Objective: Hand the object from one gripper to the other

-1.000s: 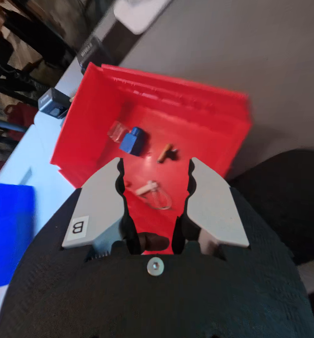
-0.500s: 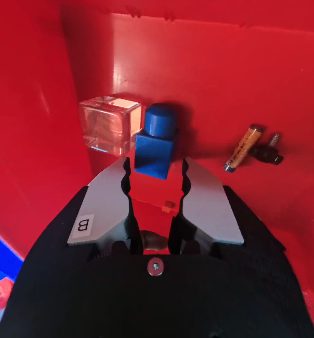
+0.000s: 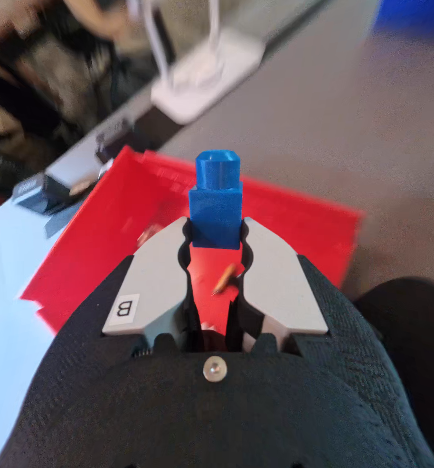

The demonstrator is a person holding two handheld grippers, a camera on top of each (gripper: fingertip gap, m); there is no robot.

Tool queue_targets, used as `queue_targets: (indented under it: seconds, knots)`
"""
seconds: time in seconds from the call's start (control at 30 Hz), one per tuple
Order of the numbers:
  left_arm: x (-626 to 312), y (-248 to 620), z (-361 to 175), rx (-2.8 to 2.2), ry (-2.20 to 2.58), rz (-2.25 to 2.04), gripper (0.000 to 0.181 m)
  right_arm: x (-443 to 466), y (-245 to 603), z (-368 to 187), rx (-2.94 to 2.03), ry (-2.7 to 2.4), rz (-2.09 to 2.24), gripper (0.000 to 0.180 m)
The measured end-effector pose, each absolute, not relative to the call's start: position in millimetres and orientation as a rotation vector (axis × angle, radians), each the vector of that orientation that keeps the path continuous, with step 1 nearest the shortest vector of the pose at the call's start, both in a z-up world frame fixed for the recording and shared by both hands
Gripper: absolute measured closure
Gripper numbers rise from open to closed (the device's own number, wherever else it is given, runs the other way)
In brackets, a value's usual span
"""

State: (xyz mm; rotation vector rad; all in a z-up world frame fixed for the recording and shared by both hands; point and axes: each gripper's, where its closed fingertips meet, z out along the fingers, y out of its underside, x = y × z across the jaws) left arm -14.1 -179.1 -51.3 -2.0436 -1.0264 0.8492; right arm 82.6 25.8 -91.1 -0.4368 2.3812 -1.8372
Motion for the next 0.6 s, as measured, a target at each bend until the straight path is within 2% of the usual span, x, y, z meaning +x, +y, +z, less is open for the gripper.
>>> queue_targets:
  seconds: [0.03,0.13,0.3,0.43,0.6]
  knots:
    - [3,-157,-33,-1.898,-0.96,0.844,0.145,86,25,-87,-0.444,2.355,-1.863,0.078]
    - [64,-96,1,-1.528,-0.788,0.809,0.145,98,23,-70,-0.427,2.214,-1.974,0.085]
    - [138,-17,-2,-1.137,-0.634,0.63,0.145,131,22,-43,-0.358,1.889,-2.116,0.091]
    - [159,7,-6,-0.914,-0.566,0.495,0.144,142,28,-34,-0.27,1.675,-2.136,0.11]
    - [155,25,-19,-0.89,-0.58,0.371,0.145,148,35,-26,-0.173,1.455,-2.039,0.122]
